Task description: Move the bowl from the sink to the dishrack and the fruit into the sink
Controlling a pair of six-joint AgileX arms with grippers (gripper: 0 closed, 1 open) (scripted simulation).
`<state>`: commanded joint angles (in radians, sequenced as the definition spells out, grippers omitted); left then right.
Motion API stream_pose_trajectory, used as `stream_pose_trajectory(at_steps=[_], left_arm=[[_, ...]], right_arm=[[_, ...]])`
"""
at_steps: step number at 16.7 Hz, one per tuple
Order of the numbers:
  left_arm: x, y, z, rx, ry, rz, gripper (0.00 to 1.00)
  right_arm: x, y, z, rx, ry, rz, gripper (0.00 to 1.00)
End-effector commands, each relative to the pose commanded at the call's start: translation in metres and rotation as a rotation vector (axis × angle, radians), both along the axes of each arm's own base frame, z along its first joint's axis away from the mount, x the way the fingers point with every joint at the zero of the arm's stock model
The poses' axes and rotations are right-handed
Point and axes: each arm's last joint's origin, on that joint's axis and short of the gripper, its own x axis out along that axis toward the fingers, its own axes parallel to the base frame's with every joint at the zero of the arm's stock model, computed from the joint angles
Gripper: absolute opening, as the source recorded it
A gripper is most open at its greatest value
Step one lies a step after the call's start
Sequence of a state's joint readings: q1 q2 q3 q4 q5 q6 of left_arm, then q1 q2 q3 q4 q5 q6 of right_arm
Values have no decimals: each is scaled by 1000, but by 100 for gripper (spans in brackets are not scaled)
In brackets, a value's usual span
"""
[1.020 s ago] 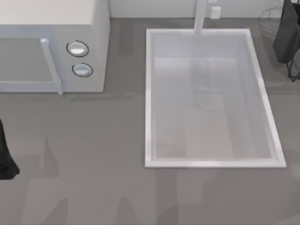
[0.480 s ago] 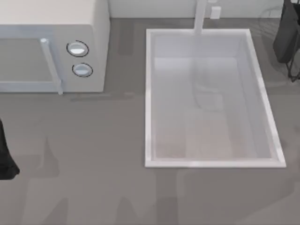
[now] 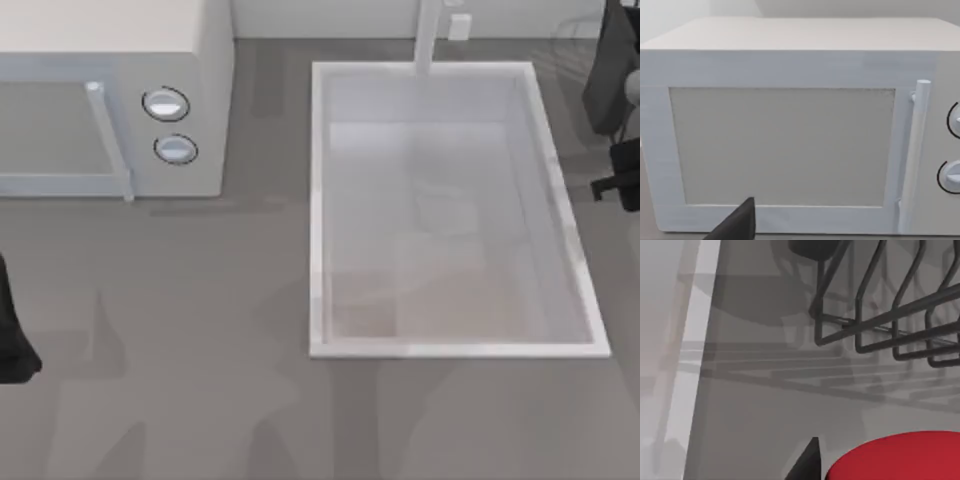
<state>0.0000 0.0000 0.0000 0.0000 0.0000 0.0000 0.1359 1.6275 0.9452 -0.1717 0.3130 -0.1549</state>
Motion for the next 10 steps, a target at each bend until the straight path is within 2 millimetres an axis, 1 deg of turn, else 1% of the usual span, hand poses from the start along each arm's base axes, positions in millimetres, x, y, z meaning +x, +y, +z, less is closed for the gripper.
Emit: stream_pose_trajectory(at_steps=[2,4,7,10], left_arm=[[0,0,0,0,0,0,100],[0,0,0,0,0,0,100],[0,0,0,0,0,0,100],[0,0,0,0,0,0,100]], right_arm=[[2,32,-5,-1,-164,31,0],[-4,62,-6,26,-327,56,0],[-21,102,1,115,-556,80,0],[-42,129,14,231,-730,86,0]])
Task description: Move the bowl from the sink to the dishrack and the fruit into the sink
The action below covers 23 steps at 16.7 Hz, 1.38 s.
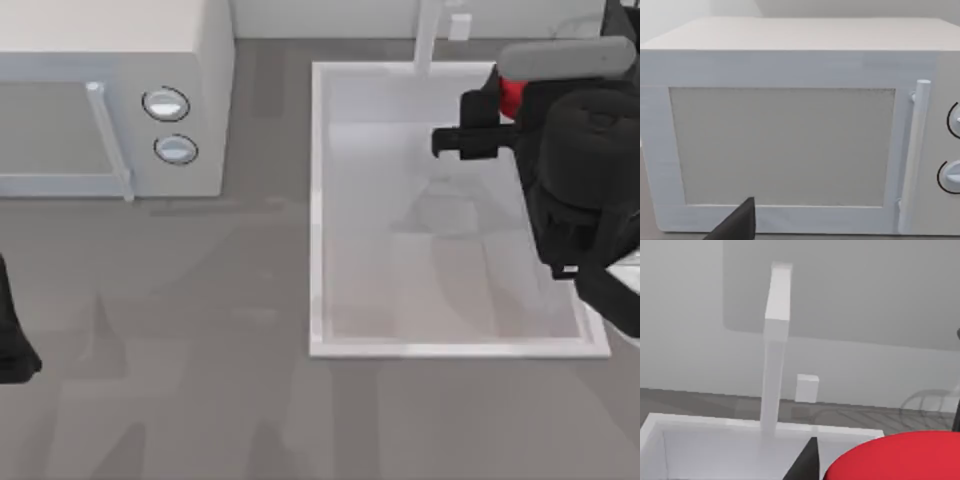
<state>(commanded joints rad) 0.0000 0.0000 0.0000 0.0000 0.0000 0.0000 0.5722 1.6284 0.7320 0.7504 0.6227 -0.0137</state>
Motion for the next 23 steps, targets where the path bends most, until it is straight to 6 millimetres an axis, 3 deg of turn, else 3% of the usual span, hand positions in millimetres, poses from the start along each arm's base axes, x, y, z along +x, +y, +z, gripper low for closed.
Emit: stream_pose_trajectory(at_steps=[4,11,14,18,23], left_arm=[[0,0,0,0,0,0,100],[0,0,0,0,0,0,100],[0,0,0,0,0,0,100],[0,0,0,0,0,0,100],[0,0,0,0,0,0,100]], right_arm=[[-18,16,13,103,-109,23,0],[-16,18,10,108,-110,24,0],[-11,23,-14,110,-103,24,0],[-7,27,-68,118,-114,22,0],[-15,20,-124,115,-121,24,0]])
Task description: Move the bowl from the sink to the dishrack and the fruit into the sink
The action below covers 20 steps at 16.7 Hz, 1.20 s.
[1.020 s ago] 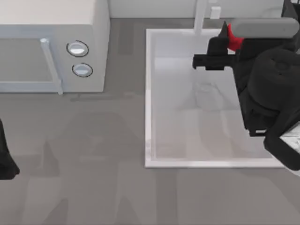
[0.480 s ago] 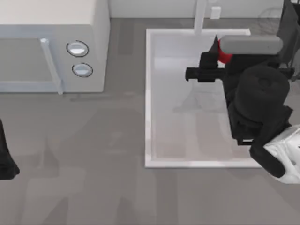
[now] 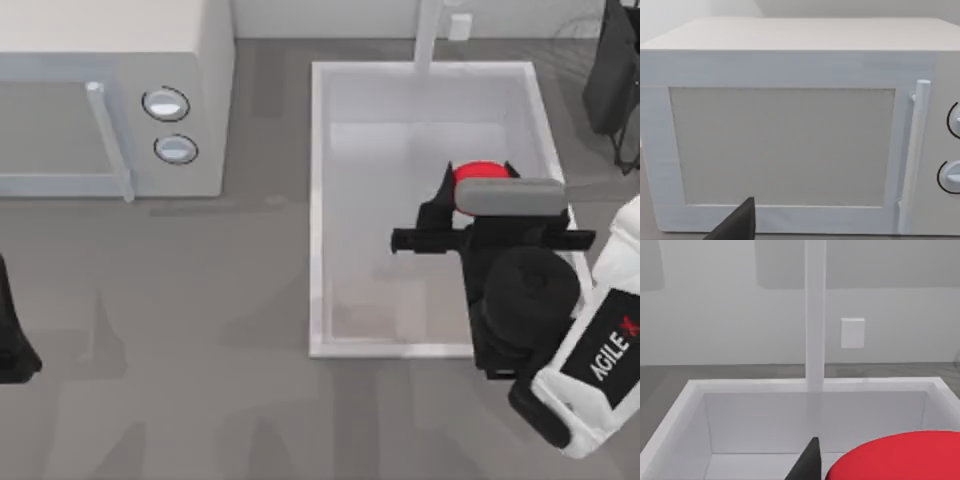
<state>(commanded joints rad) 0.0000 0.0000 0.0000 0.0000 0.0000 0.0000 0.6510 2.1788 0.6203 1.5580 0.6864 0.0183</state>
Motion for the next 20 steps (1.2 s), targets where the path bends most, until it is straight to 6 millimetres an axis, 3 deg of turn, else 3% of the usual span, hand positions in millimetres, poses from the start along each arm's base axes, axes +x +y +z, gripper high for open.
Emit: stream_pose_trajectory(at_steps=[3,7,20], left_arm=[[0,0,0,0,0,0,100],[0,0,0,0,0,0,100],[0,0,0,0,0,0,100]], right_arm=[[-3,-3,-13,-8,8,0,0],[-3,-3,-13,-8,8,0,0],[-3,-3,-13,-8,8,0,98]])
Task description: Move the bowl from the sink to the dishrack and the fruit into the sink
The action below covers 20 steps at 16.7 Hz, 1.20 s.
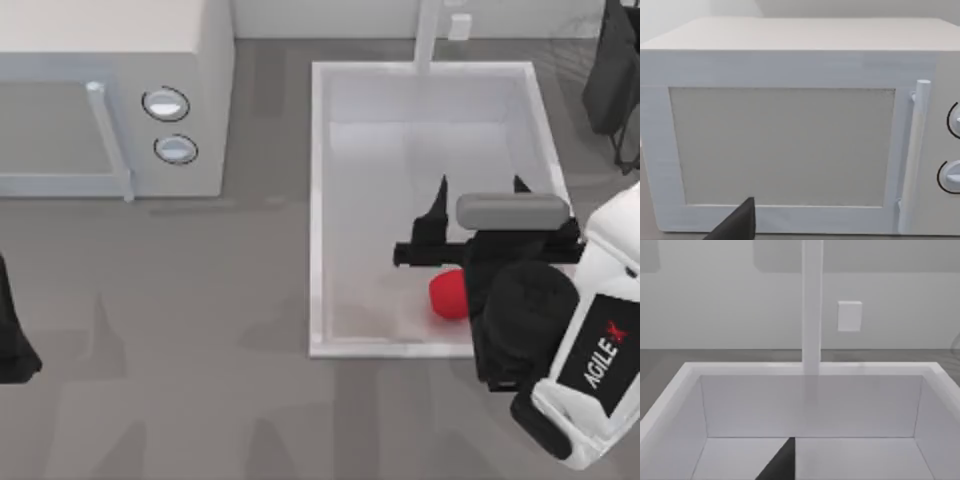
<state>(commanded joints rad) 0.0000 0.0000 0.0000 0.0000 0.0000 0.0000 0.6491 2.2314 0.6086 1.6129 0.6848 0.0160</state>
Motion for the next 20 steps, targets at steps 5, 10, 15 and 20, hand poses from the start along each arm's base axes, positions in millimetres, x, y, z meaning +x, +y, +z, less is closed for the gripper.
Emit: stream_pose_trajectory(at_steps=[5,10,15,20], left_arm=[[0,0,0,0,0,0,100],[0,0,0,0,0,0,100],[0,0,0,0,0,0,100],[0,0,0,0,0,0,100]], right_arm=[[0,0,0,0,0,0,100],[0,0,0,1,-1,0,100],[13,-18,33,-4,-5,-69,100],[12,-55,113,-1,-10,-60,100]])
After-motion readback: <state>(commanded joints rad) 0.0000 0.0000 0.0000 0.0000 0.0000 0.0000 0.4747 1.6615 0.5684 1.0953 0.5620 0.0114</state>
